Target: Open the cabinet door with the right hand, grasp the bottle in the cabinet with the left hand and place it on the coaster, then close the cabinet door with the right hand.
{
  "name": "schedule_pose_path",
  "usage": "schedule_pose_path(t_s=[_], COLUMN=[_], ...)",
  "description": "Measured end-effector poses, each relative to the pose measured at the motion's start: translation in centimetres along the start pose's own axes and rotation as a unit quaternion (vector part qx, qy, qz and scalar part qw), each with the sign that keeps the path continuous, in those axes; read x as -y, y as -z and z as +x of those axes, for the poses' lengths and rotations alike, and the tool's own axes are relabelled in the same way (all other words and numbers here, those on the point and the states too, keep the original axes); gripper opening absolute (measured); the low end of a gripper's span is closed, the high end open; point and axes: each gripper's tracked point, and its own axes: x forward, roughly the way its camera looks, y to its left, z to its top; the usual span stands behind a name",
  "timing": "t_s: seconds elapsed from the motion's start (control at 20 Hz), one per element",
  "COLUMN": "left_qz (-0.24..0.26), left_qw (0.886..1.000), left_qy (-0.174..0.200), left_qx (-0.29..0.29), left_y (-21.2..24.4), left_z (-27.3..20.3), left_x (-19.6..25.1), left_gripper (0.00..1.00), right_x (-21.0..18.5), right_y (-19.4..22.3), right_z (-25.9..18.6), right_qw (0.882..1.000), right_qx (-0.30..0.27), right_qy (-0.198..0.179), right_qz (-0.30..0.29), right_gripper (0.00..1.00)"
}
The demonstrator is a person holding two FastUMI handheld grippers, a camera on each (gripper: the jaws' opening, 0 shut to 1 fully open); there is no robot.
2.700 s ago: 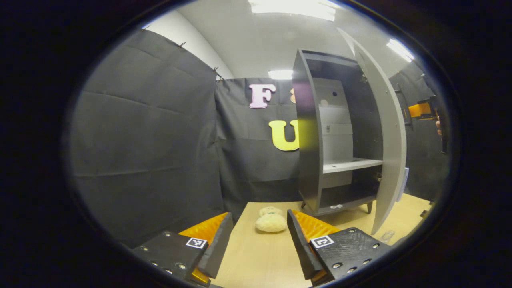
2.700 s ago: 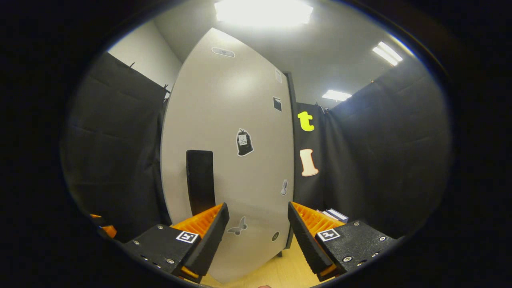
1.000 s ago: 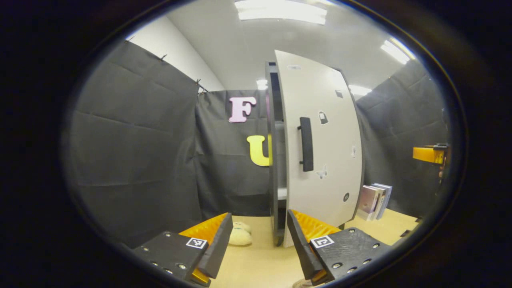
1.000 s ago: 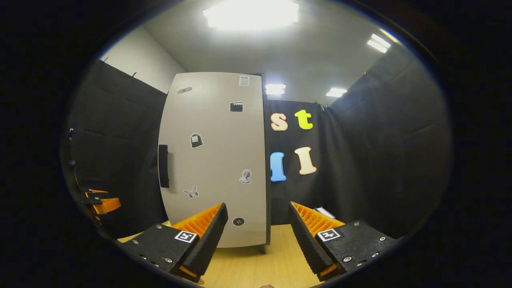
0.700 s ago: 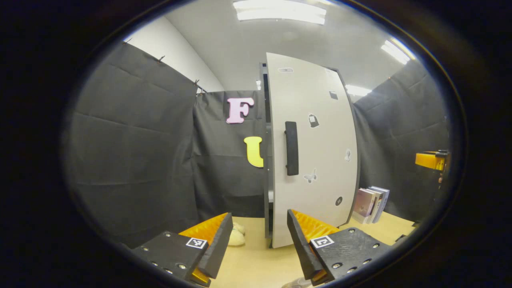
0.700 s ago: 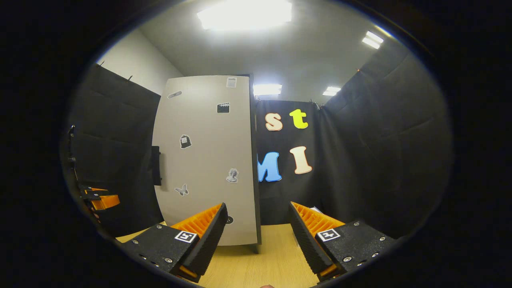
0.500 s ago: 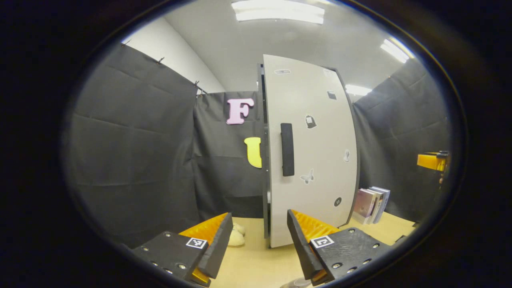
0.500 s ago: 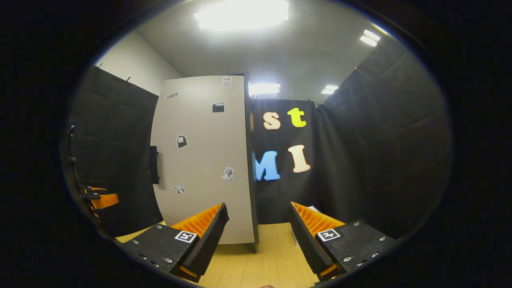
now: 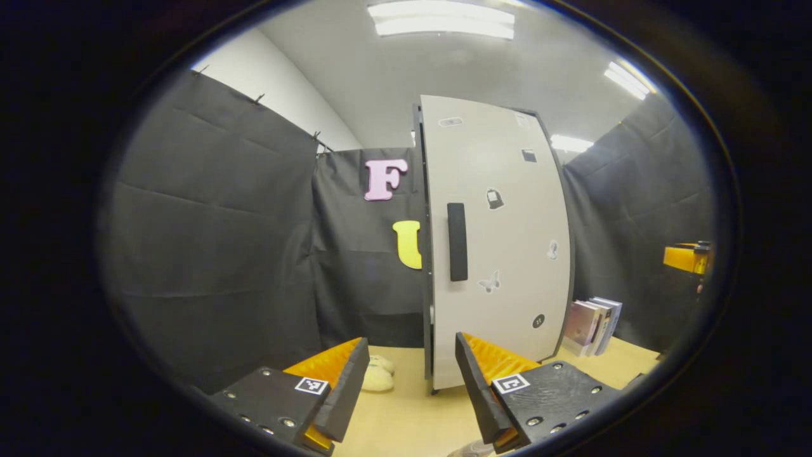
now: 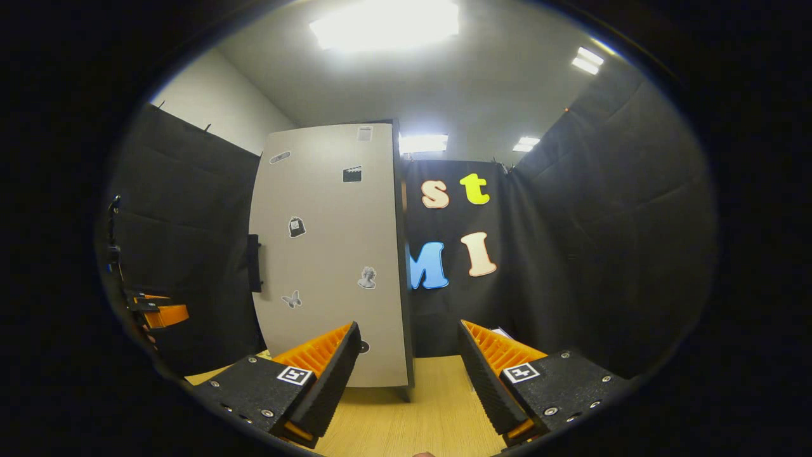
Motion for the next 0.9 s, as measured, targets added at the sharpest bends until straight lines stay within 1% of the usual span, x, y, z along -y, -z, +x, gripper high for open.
schedule_pose_path(t_s=[0.2, 0.55, 0.9], left_qz=[-0.006, -0.001, -0.008], left_qw=[1.000, 1.000, 1.000], left_qy=[-0.008, -0.013, -0.017], left_qx=[0.002, 0.002, -0.001], left_y=[0.0, 0.6, 1.7], left_z=[-0.7, -0.9, -0.8], left_x=[-0.7, -1.0, -1.1], left_gripper=[0.83, 0.84, 0.74], right_x=[-0.2, -1.2, -1.5], right_y=[-0.2, -0.1, -0.1], right_z=[0.4, 0.9, 1.1], right_qw=[1.000, 1.000, 1.000], right_qx=[0.002, -0.001, -0.002], right_qy=[-0.003, -0.006, -0.008], right_qz=[0.000, 0.004, 0.002], right_gripper=[0.93, 0.93, 0.93])
